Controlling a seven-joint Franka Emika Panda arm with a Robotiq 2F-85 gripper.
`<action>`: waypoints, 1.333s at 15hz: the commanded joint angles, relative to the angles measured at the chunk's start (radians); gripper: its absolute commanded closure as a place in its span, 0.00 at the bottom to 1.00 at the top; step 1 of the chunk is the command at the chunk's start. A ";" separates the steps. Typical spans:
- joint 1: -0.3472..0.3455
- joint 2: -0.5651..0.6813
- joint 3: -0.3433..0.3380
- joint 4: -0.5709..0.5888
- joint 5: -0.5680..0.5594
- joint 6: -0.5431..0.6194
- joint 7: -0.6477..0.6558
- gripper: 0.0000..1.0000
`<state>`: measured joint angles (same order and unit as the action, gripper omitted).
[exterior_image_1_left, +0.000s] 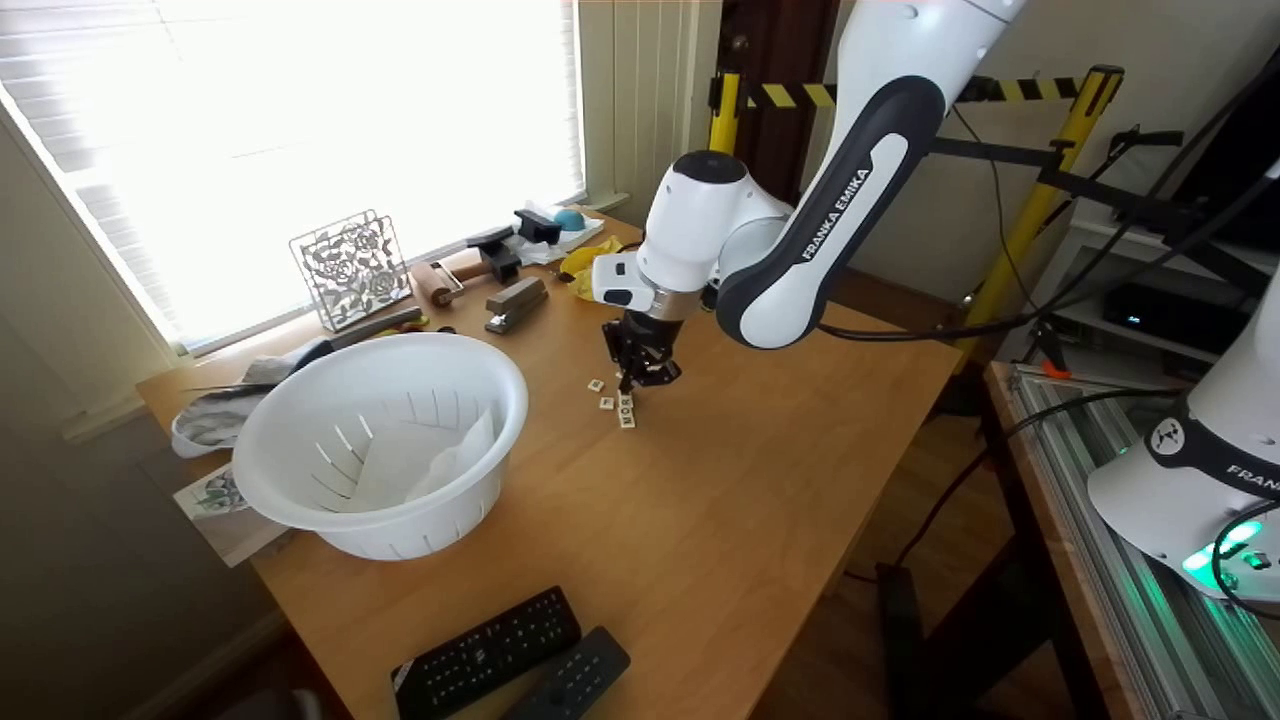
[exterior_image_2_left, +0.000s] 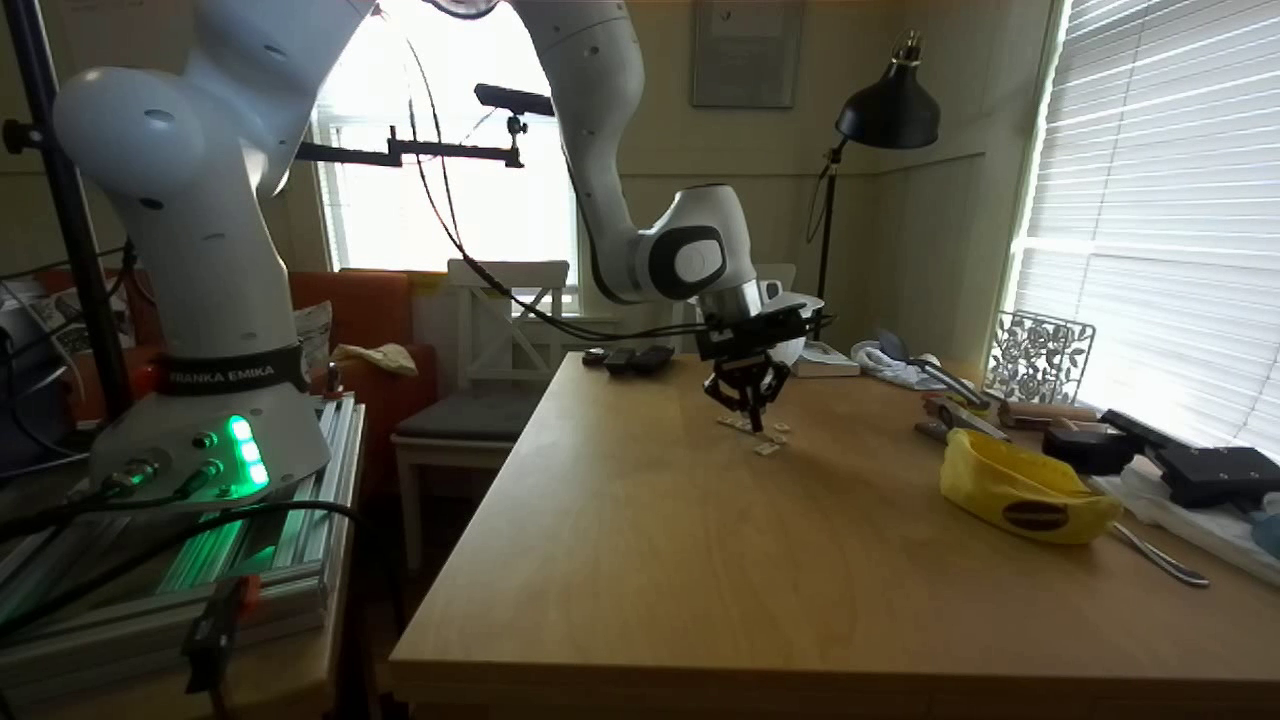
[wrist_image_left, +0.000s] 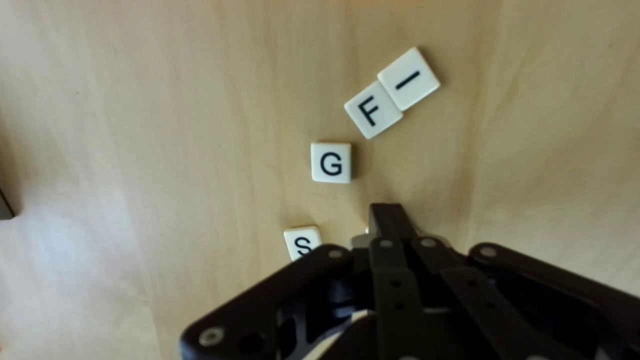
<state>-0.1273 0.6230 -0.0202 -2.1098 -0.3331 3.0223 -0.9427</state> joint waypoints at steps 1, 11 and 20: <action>0.004 0.017 -0.010 0.006 -0.021 0.011 0.030 1.00; 0.001 0.015 -0.011 0.002 -0.023 0.017 0.038 1.00; 0.008 0.004 -0.024 0.000 -0.026 0.023 0.053 1.00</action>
<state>-0.1273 0.6232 -0.0313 -2.1098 -0.3331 3.0254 -0.9204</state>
